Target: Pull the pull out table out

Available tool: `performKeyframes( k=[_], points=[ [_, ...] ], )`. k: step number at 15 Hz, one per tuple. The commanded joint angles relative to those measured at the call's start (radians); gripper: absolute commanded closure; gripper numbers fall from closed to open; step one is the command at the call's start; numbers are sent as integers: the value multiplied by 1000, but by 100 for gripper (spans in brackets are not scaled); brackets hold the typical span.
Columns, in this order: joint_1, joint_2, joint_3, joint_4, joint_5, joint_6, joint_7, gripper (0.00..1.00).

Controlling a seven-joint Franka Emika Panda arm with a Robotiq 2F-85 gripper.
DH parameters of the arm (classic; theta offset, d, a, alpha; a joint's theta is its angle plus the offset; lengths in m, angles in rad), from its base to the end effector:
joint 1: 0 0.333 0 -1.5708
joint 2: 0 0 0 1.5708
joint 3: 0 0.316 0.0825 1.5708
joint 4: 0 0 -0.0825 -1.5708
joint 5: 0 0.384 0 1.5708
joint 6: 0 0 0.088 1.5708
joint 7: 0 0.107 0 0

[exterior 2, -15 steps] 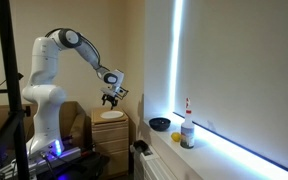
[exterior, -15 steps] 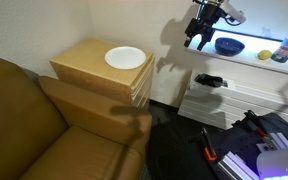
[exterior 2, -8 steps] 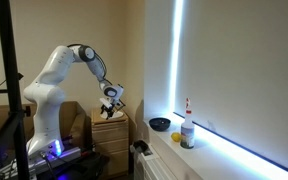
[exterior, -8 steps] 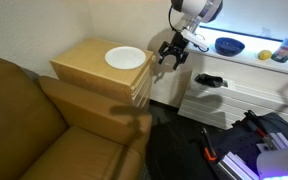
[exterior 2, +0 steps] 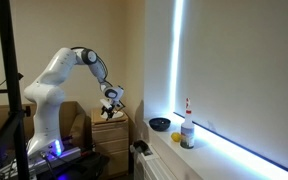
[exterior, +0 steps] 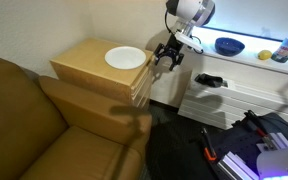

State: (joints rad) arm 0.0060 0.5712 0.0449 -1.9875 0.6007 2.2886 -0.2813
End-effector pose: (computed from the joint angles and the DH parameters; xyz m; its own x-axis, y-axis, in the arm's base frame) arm 0.5788 0.0425 0.1553 0.9691 -0.0802 -0.2335 -0.1733 -0.8944 -0.4123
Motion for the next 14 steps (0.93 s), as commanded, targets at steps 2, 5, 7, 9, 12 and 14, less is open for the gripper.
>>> performKeyframes(
  k=[2,5,7,9,12,14],
  points=[
    [-41,147,73,72,63,104,48,0],
    [-60,221,119,90,151,263,45,0],
    [-70,263,155,110,215,380,40,0],
    [-62,245,146,84,175,368,51,0],
    [-70,269,165,104,196,402,51,0],
    [-73,287,172,123,197,405,49,0]
  ],
)
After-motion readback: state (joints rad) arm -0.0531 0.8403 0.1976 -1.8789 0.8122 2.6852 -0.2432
